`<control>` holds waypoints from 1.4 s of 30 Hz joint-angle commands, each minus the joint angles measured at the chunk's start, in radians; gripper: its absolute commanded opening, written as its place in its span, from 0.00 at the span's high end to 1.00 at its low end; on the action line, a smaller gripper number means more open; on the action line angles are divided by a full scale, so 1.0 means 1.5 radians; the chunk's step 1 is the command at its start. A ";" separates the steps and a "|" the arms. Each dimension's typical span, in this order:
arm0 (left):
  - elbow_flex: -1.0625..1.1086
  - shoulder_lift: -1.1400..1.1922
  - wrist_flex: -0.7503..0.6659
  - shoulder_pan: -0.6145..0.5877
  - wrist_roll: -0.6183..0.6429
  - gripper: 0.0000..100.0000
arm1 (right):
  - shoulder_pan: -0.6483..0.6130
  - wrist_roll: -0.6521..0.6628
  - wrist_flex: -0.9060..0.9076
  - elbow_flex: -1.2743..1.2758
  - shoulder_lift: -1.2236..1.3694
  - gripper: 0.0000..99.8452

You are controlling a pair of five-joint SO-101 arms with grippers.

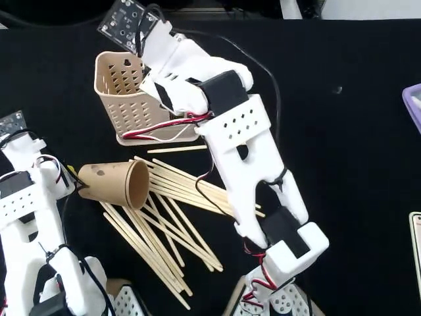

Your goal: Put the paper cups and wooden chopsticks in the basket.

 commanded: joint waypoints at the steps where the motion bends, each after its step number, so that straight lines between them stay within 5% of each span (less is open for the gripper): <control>1: -0.009 -0.007 -0.011 -0.007 0.001 0.78 | -0.005 -0.005 0.019 -0.060 -0.004 0.78; 8: -0.009 -0.007 -0.011 -0.007 0.001 0.78 | 0.069 -0.010 -0.016 -0.040 -0.003 0.78; 22: -0.009 -0.007 -0.011 -0.007 0.001 0.78 | 0.058 -0.005 -0.069 0.135 -0.009 0.78; 31: -0.009 -0.007 -0.011 -0.007 0.001 0.78 | 0.054 -0.011 -0.107 0.060 -0.044 0.78; 42: -0.009 -0.007 -0.012 -0.007 0.001 0.78 | 0.015 -0.010 0.130 0.018 -0.193 0.78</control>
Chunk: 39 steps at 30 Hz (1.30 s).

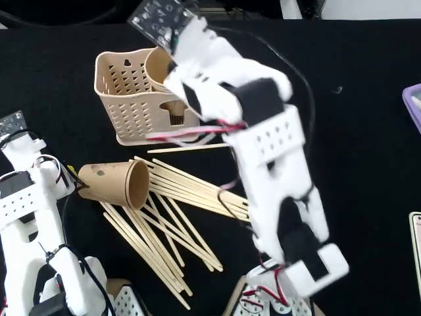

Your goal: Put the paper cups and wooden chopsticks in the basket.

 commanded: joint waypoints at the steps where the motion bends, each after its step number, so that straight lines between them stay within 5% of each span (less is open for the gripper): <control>1: -0.009 -0.007 -0.012 -0.007 0.001 0.78 | -0.034 -0.005 0.055 -0.018 -0.061 0.78; 9: -0.009 -0.006 -0.012 -0.007 0.001 0.78 | -0.127 0.001 0.134 0.098 -0.126 0.78; 14: -0.010 -0.006 -0.012 -0.012 0.001 0.78 | -0.206 -0.015 0.047 0.316 -0.170 0.78; 28: -0.010 -0.006 -0.113 -0.155 0.039 0.78 | -0.236 -0.391 -0.418 0.784 -0.259 0.78; 39: 0.023 -0.007 -0.182 -0.175 0.086 0.78 | -0.300 -0.555 -0.520 0.870 -0.265 0.78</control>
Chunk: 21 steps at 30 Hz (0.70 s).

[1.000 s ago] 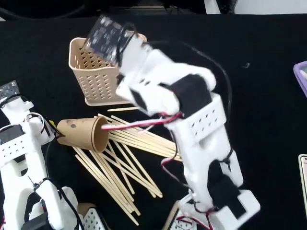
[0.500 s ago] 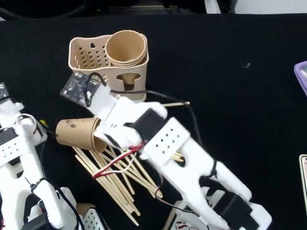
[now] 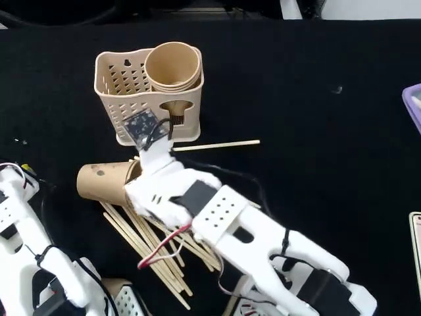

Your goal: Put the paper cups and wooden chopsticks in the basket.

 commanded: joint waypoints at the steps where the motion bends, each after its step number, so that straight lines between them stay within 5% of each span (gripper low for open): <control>1: -0.005 -0.007 -0.013 -0.006 0.007 0.78 | -0.045 -0.023 -0.019 -0.005 -0.031 0.78; 12: -0.005 -0.009 -0.011 -0.006 0.005 0.78 | -0.098 -0.023 -0.052 0.010 -0.026 0.78; 21: -0.004 -0.010 -0.011 -0.006 0.004 0.78 | -0.090 -0.017 -0.315 0.156 -0.026 0.78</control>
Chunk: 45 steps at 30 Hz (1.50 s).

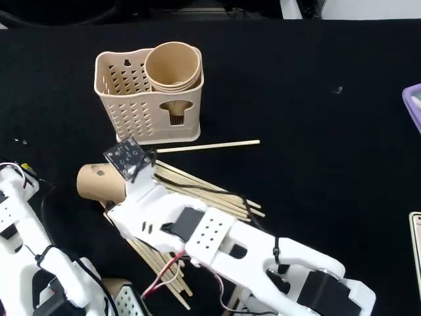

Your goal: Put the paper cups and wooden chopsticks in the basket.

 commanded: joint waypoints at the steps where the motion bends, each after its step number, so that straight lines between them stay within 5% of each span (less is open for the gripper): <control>1: -0.004 -0.010 -0.009 -0.007 0.001 0.78 | 0.004 -0.004 -0.115 0.034 -0.026 0.78; 5: -0.004 -0.010 -0.009 -0.007 0.001 0.78 | 0.007 -0.003 -0.144 0.065 -0.030 0.82; 8: -0.003 -0.010 -0.009 -0.007 0.001 0.78 | 0.025 -0.003 -0.131 0.067 -0.031 0.99; 14: 0.004 -0.012 -0.010 -0.007 0.001 0.78 | 0.096 0.003 -0.127 0.068 -0.036 0.99; 22: 0.004 -0.012 -0.013 -0.004 0.001 0.78 | 0.071 0.248 0.207 -0.040 -0.237 0.99; 31: 0.003 -0.012 -0.014 -0.005 0.001 0.78 | 0.116 0.517 0.696 -0.464 -0.319 0.99; 36: 0.003 -0.012 -0.014 -0.006 0.000 0.78 | 0.176 0.670 0.759 -0.610 -0.241 0.99; 45: 0.004 -0.011 -0.014 -0.003 0.000 0.78 | 0.241 0.757 0.669 -0.811 -0.108 0.99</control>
